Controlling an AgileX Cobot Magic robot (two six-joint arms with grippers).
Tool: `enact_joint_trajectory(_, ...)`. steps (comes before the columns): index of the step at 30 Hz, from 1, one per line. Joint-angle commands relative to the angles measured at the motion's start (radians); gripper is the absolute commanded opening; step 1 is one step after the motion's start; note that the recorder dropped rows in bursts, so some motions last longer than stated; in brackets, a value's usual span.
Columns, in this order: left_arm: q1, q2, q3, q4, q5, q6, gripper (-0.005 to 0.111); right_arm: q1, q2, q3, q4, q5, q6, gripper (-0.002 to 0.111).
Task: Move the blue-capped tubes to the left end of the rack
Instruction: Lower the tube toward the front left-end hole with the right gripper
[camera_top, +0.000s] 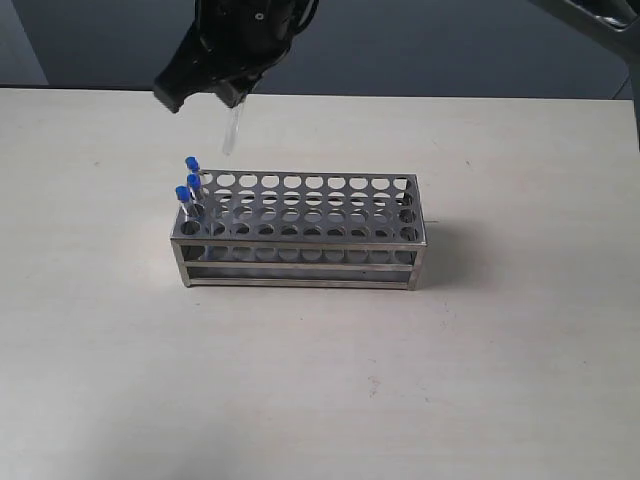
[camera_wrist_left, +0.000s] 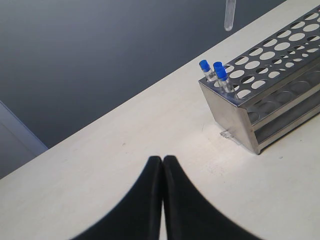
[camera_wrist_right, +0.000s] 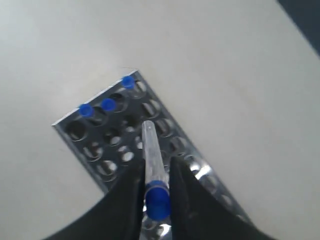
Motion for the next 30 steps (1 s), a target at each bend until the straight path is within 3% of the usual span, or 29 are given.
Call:
enact_joint_trajectory(1, -0.004, 0.003, -0.005, -0.005, -0.004, -0.005, 0.001, -0.007, -0.009, 0.05, 0.114, 0.001, 0.007, -0.001)
enact_joint_trajectory(7, -0.004, 0.003, -0.005, -0.005, -0.005, -0.005, 0.001, -0.003, -0.009, 0.118, 0.157, 0.001, -0.005, -0.001)
enact_joint_trajectory(30, -0.004, 0.003, -0.005, -0.003, -0.005, -0.005, 0.001, 0.053, 0.026, 0.086, 0.12, 0.001, -0.081, -0.001)
